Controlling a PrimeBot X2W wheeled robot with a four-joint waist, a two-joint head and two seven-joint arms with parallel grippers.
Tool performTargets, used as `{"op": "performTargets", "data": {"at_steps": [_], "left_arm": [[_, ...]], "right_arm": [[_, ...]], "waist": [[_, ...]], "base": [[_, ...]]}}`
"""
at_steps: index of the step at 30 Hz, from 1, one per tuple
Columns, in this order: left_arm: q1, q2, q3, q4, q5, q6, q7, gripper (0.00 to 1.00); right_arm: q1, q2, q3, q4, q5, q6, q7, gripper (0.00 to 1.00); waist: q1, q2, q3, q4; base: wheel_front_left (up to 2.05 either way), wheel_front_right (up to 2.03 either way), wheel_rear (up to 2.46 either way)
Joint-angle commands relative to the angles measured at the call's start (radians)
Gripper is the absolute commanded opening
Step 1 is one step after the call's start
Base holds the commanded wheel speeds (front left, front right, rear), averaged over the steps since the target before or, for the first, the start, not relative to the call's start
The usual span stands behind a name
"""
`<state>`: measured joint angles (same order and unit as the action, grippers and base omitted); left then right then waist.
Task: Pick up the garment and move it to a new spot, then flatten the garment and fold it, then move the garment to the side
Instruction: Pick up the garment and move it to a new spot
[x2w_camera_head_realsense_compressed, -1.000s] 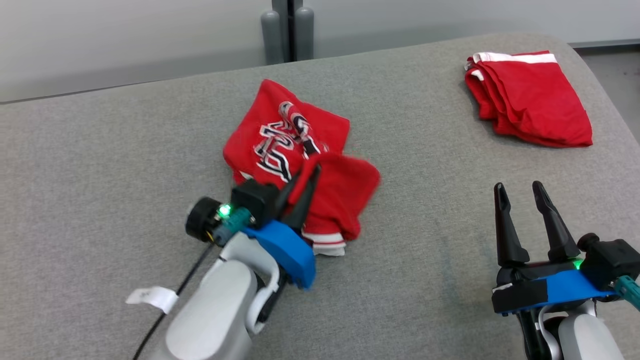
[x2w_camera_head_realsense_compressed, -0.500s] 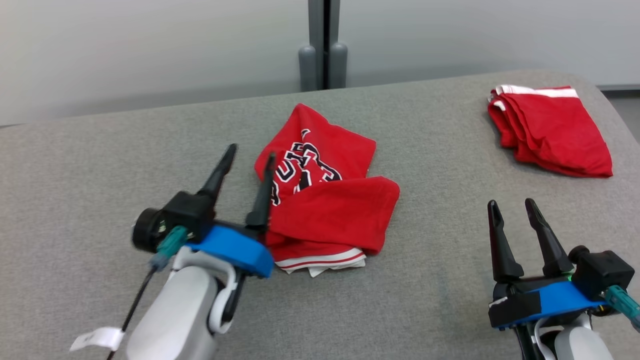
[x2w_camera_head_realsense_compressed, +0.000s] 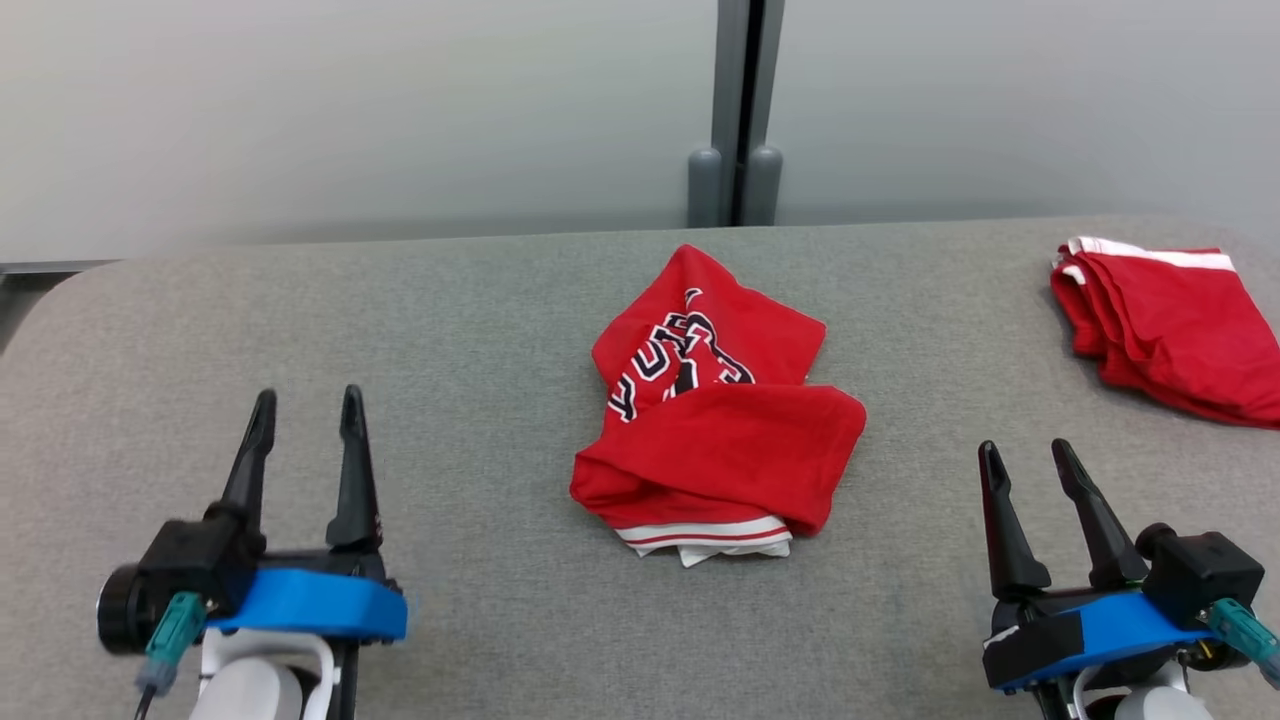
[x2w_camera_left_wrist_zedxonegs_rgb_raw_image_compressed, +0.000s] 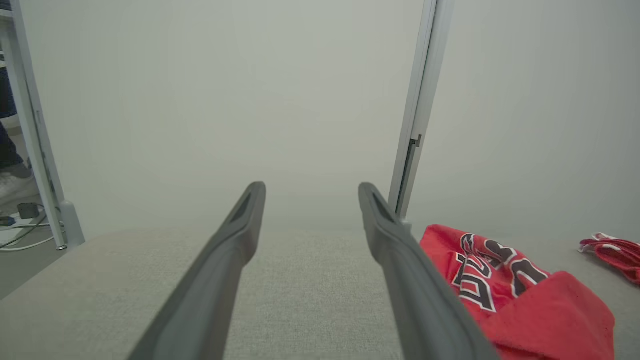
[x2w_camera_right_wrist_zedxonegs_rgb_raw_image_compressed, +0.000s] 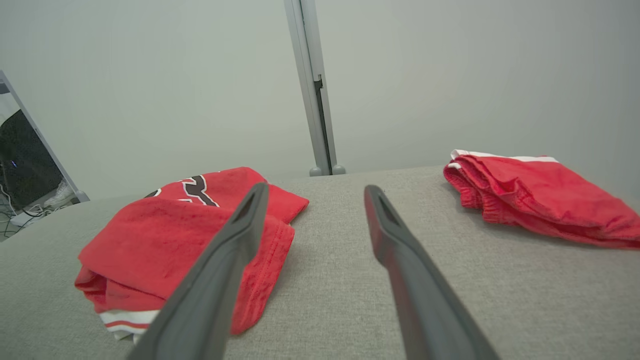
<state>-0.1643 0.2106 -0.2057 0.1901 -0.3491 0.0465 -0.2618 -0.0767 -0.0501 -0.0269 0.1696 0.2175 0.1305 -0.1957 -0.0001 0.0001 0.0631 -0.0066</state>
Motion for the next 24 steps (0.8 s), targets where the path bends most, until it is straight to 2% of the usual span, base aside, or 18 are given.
{"op": "performTargets", "data": {"at_steps": [1,12,24], "left_arm": [[0.016,-0.003,0.010,-0.005,0.006,0.001,-0.004,1.00],[0.143,-0.043,0.132,-0.050,0.061,-0.035,-0.004,1.00],[0.152,-0.091,0.199,-0.052,0.124,-0.079,-0.005,1.00]], "right_arm": [[0.011,-0.001,-0.001,0.001,-0.006,0.001,0.001,1.00],[0.039,-0.001,0.002,-0.004,-0.006,0.001,0.019,1.00],[0.048,-0.001,-0.001,0.000,-0.013,0.001,0.035,1.00]], "waist": [[0.0001,-0.0001,-0.002,0.004],[0.0001,-0.0001,-0.011,0.039],[0.0001,-0.0001,-0.002,0.038]], "base": [[0.00,0.00,0.00],[0.00,0.00,0.00],[0.00,0.00,0.00]]}}
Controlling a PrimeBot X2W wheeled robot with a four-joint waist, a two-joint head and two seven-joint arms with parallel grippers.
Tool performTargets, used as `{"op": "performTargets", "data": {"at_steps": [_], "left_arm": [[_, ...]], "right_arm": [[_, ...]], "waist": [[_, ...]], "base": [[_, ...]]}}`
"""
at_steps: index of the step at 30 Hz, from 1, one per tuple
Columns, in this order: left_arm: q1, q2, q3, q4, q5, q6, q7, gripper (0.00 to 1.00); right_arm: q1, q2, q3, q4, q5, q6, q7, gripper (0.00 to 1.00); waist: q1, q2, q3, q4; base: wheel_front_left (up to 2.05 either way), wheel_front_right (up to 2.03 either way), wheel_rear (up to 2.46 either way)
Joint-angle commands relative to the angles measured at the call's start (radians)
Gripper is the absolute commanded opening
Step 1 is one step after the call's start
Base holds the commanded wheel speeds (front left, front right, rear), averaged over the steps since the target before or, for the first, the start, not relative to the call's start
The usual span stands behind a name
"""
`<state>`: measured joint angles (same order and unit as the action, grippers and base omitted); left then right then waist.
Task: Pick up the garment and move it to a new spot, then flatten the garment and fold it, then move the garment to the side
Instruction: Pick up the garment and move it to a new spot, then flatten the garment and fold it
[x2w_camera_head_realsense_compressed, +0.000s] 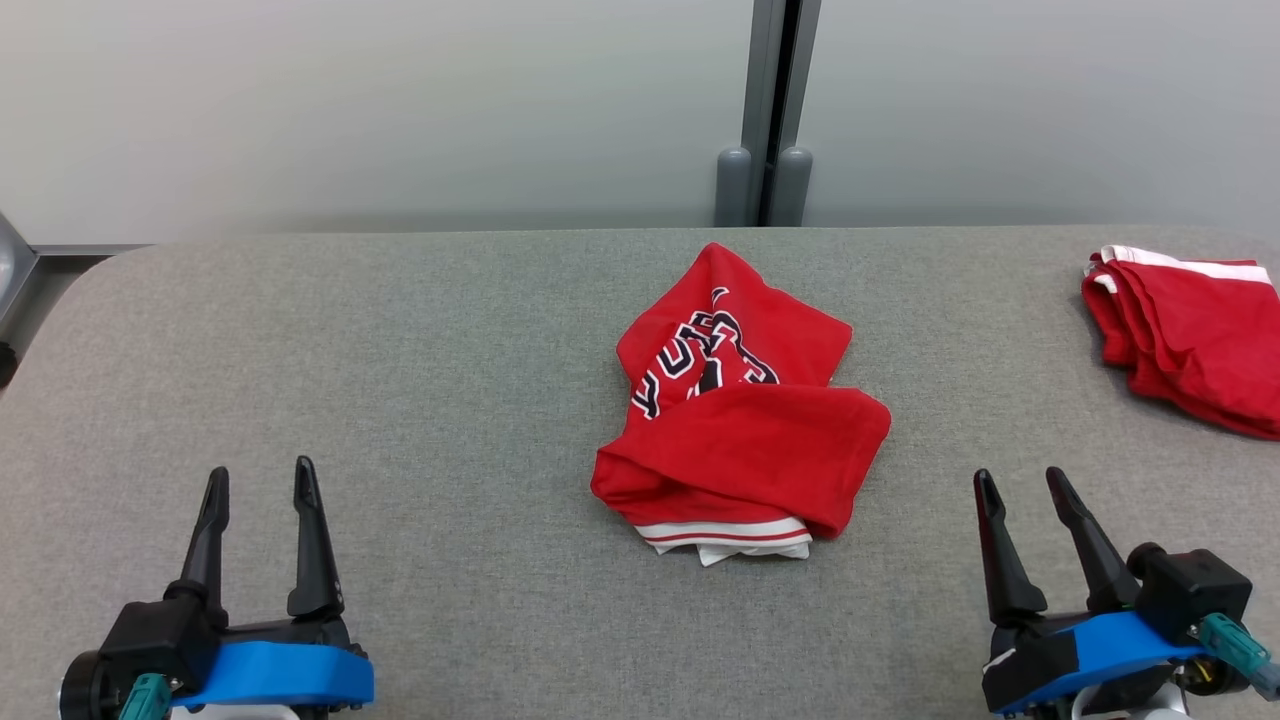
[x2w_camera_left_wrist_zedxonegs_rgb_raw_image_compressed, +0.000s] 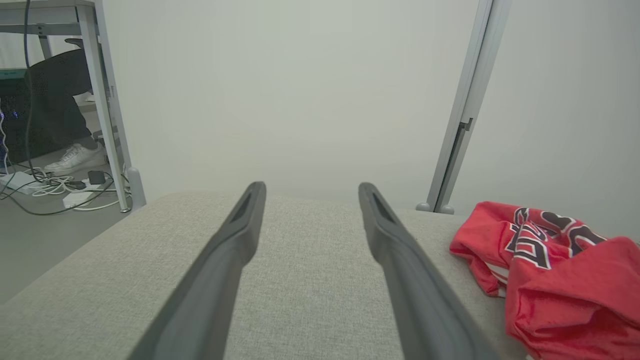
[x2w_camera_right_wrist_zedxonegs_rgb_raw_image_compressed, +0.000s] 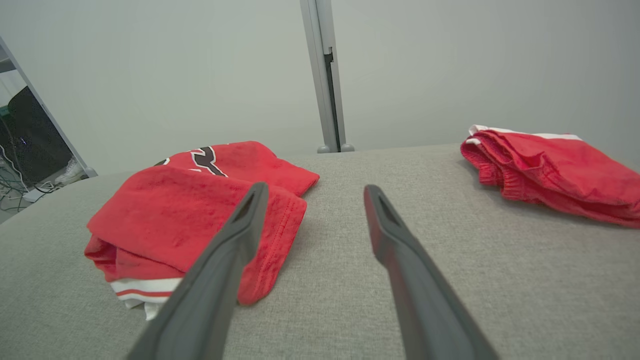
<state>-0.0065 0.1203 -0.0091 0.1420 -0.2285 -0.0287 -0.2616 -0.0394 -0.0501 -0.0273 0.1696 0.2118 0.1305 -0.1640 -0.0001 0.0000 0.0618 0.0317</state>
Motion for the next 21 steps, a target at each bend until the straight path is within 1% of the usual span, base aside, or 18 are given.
{"op": "performTargets", "data": {"at_steps": [1,8,12,16,21], "left_arm": [[-0.006,-0.005,0.007,-0.005,0.007,-0.006,-0.005,1.00],[-0.019,-0.022,0.022,-0.002,0.031,-0.026,-0.005,1.00],[-0.027,-0.032,0.024,-0.001,0.043,-0.036,-0.005,1.00],[-0.047,-0.040,0.019,0.003,0.051,-0.048,-0.005,1.00],[-0.068,-0.049,0.009,0.009,0.059,-0.058,-0.005,1.00]], "right_arm": [[0.009,-0.001,0.000,0.002,-0.008,0.001,0.002,1.00],[-0.048,-0.001,0.038,0.021,-0.030,0.001,0.013,1.00],[-0.095,-0.001,0.064,0.063,-0.039,0.001,0.026,1.00],[-0.141,-0.001,0.076,0.141,-0.041,0.001,0.023,1.00],[-0.194,-0.001,0.071,0.284,-0.053,0.001,0.008,1.00]], "waist": [[0.0001,0.0000,0.000,0.000],[0.0001,0.0000,0.005,0.011],[0.0001,0.0000,0.016,0.026],[0.0001,0.0000,0.034,0.051],[0.0001,0.0000,0.059,0.091]], "base": [[0.00,0.00,0.00],[0.00,0.00,0.00],[0.00,0.00,0.00],[0.00,0.00,0.00],[0.00,0.00,0.00]]}}
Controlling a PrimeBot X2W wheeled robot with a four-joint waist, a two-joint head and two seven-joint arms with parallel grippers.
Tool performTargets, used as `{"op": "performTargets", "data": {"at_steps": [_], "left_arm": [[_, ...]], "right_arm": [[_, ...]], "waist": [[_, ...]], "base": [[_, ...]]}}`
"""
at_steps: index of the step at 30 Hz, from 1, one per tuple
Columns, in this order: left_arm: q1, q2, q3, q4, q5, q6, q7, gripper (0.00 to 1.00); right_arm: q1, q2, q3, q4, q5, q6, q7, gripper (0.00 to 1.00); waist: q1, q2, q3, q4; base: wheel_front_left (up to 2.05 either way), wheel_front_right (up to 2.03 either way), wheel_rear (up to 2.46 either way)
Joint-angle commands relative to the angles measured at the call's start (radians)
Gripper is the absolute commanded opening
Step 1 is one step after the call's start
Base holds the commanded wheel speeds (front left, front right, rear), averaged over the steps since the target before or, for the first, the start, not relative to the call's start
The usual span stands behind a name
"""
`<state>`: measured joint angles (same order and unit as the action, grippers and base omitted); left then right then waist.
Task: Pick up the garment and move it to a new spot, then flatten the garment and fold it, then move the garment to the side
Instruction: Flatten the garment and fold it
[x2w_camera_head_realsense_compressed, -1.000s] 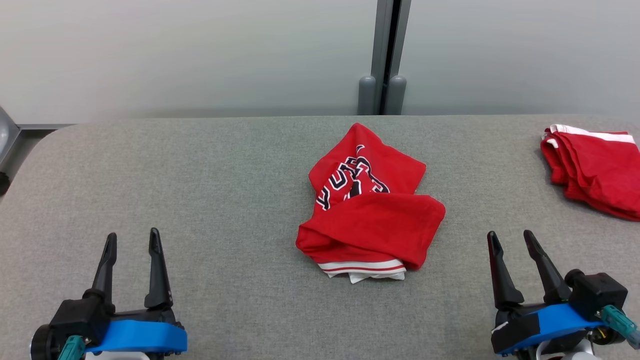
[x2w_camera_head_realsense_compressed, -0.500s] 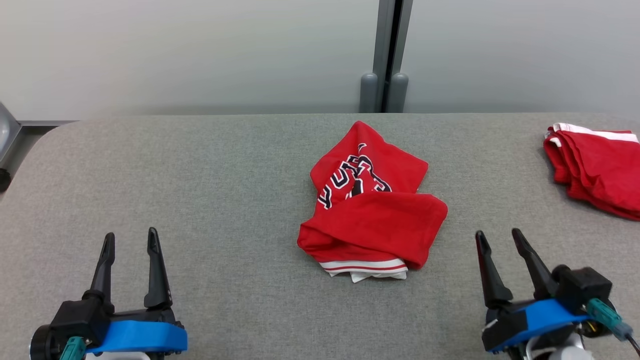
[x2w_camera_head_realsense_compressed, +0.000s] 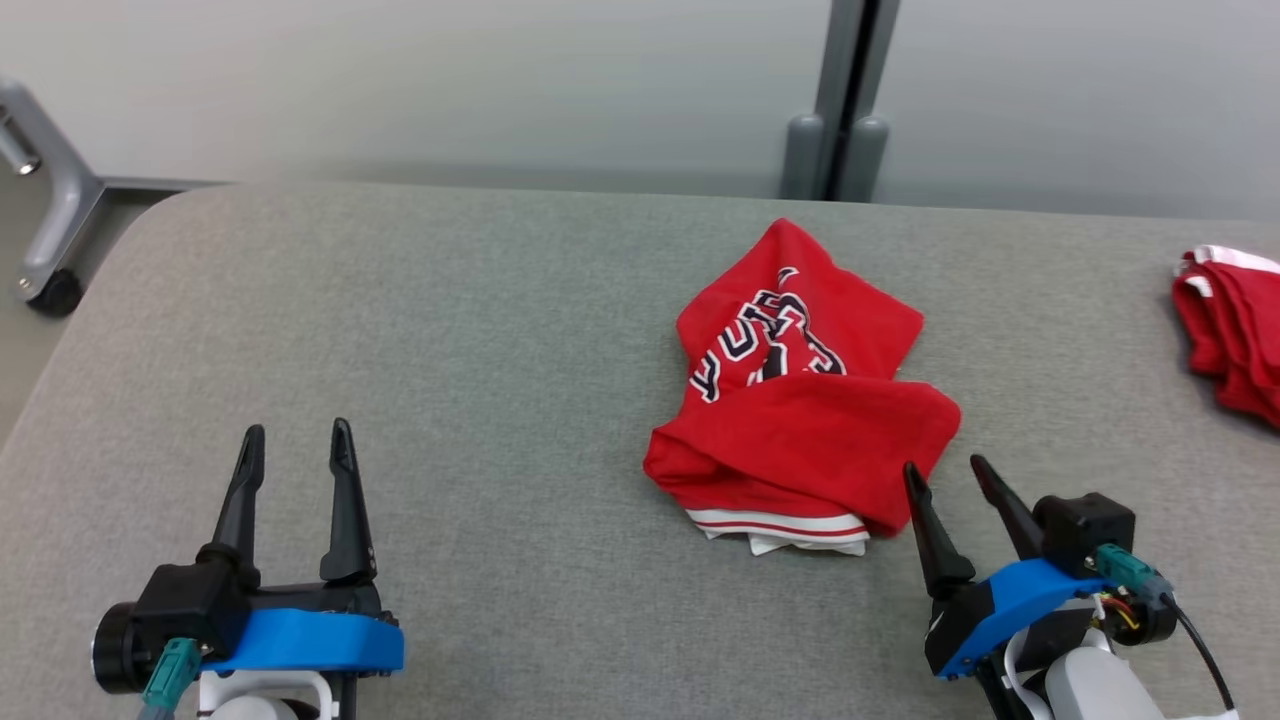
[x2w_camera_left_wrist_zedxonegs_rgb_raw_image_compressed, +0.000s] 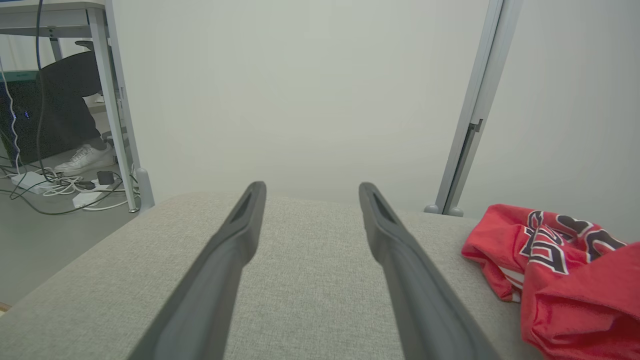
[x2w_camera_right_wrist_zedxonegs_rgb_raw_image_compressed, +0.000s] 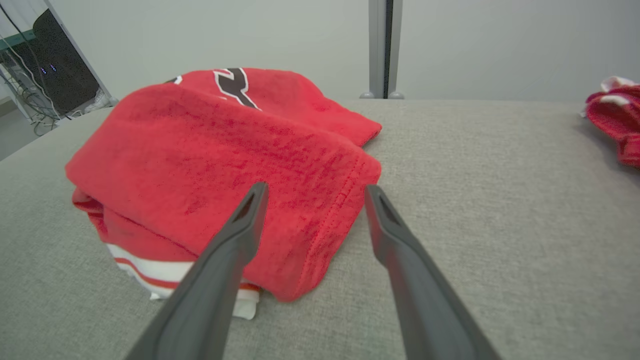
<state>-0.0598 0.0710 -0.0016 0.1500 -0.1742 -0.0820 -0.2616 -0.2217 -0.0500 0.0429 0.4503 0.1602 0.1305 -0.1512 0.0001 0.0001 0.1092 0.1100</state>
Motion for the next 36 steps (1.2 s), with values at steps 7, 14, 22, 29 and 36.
{"op": "performTargets", "data": {"at_steps": [7,14,22,29,36], "left_arm": [[-0.039,-0.009,-0.002,0.017,0.007,-0.014,-0.005,1.00],[-0.050,-0.014,0.010,0.024,0.015,-0.018,-0.005,1.00],[-0.057,-0.019,0.007,0.033,0.017,-0.021,-0.005,1.00],[-0.033,-0.019,0.017,0.036,0.023,-0.023,-0.005,1.00],[-0.022,-0.020,0.018,0.041,0.025,-0.026,-0.005,1.00]], "right_arm": [[-0.080,-0.001,-0.011,0.219,-0.018,0.001,-0.048,1.00],[-0.126,0.001,0.042,0.392,0.002,0.001,-0.072,1.00],[-0.137,0.010,0.175,0.499,0.066,0.003,-0.081,0.00],[-0.188,-0.006,0.145,0.501,0.069,0.000,-0.107,0.00],[-0.178,-0.059,0.043,0.412,0.028,0.000,-0.114,0.00]], "waist": [[-0.0001,-0.0001,0.050,0.057],[-0.0001,-0.0001,0.062,0.073],[-0.0001,-0.0001,0.053,0.069],[-0.0001,-0.0001,0.031,0.030],[-0.0001,-0.0001,0.003,-0.015]], "base": [[0.00,0.00,0.00],[0.00,0.00,0.00],[0.00,0.00,0.00],[0.00,0.00,0.00],[0.00,0.00,0.00]]}}
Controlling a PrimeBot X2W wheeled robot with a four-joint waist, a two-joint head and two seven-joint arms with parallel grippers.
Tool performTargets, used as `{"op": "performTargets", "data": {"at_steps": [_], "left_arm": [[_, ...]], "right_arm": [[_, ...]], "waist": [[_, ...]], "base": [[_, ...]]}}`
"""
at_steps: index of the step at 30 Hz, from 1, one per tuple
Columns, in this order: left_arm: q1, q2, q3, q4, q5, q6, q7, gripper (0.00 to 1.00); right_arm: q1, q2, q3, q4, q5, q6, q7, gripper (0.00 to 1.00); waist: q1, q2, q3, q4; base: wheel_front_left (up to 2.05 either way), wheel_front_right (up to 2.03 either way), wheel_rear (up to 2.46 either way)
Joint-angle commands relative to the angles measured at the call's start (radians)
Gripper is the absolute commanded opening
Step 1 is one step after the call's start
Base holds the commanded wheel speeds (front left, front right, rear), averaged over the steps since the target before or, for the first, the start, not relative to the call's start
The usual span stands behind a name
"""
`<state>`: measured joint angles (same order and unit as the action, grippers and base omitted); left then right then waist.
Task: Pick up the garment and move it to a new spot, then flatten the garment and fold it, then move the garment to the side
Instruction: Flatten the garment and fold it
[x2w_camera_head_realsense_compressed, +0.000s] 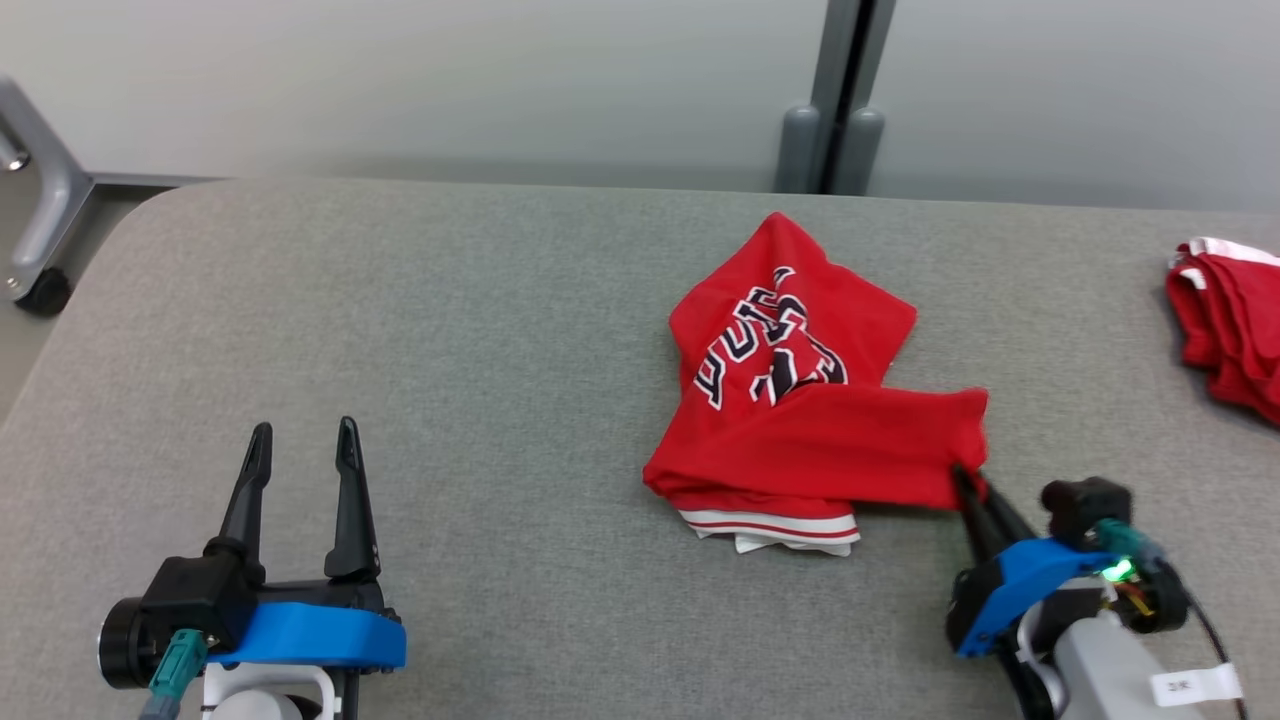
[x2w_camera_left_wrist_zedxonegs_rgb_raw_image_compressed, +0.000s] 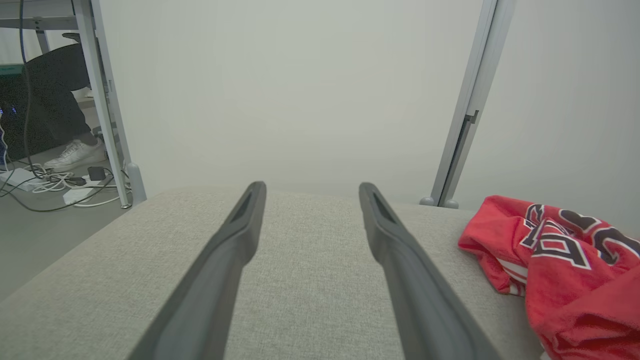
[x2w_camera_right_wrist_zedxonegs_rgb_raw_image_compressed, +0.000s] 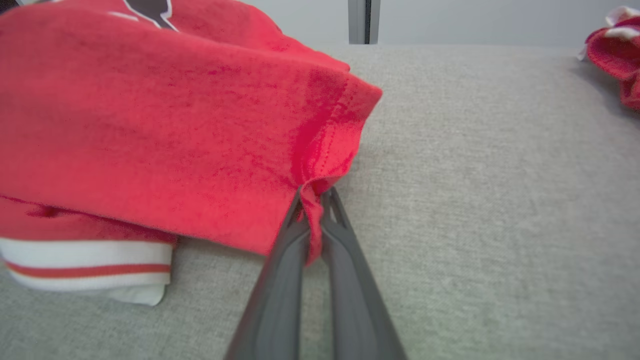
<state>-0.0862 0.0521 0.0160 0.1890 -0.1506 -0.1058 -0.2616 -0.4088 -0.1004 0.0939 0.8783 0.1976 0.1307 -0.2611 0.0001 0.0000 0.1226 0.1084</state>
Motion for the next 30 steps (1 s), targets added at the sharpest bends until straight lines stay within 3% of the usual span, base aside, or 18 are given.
{"op": "performTargets", "data": {"at_steps": [1,10,17,24,25,26,30], "left_arm": [[0.008,-0.001,-0.001,0.002,0.003,-0.003,-0.005,1.00],[0.034,-0.002,-0.001,0.010,0.000,-0.003,-0.005,1.00],[0.034,-0.002,-0.012,0.010,-0.006,-0.004,-0.005,1.00],[0.035,-0.002,-0.007,0.005,-0.006,-0.002,-0.005,1.00],[0.034,-0.002,-0.007,0.007,-0.006,-0.002,-0.005,1.00],[0.033,-0.002,-0.008,0.007,-0.006,-0.001,-0.005,1.00],[0.019,-0.002,-0.011,0.014,-0.001,-0.002,-0.005,1.00]], "right_arm": [[0.023,-0.019,-0.024,-0.038,-0.014,0.000,-0.005,0.00],[0.130,-0.085,-0.131,-0.178,-0.039,0.000,0.004,0.00],[0.273,-0.137,-0.289,-0.263,-0.045,0.000,0.050,0.00],[0.369,-0.102,-0.414,-0.346,-0.073,0.000,0.106,0.00],[0.374,-0.093,-0.418,-0.359,-0.081,0.000,0.110,0.33],[0.377,-0.081,-0.420,-0.370,-0.084,0.000,0.114,0.99],[0.352,-0.027,-0.409,-0.473,-0.108,0.000,0.088,1.00]], "waist": [[-0.0001,0.0000,-0.014,-0.019],[-0.0001,0.0000,-0.044,-0.079],[-0.0001,0.0000,-0.050,-0.097],[-0.0001,0.0000,-0.040,-0.111],[-0.0001,0.0000,-0.038,-0.112],[-0.0001,0.0000,-0.038,-0.113],[-0.0001,0.0000,-0.040,-0.114]], "base": [[0.00,0.00,0.00],[0.00,0.00,0.00],[0.00,0.00,0.00],[0.00,0.00,0.00],[0.00,0.00,0.00],[0.00,0.00,0.00],[0.00,0.00,0.00]]}}
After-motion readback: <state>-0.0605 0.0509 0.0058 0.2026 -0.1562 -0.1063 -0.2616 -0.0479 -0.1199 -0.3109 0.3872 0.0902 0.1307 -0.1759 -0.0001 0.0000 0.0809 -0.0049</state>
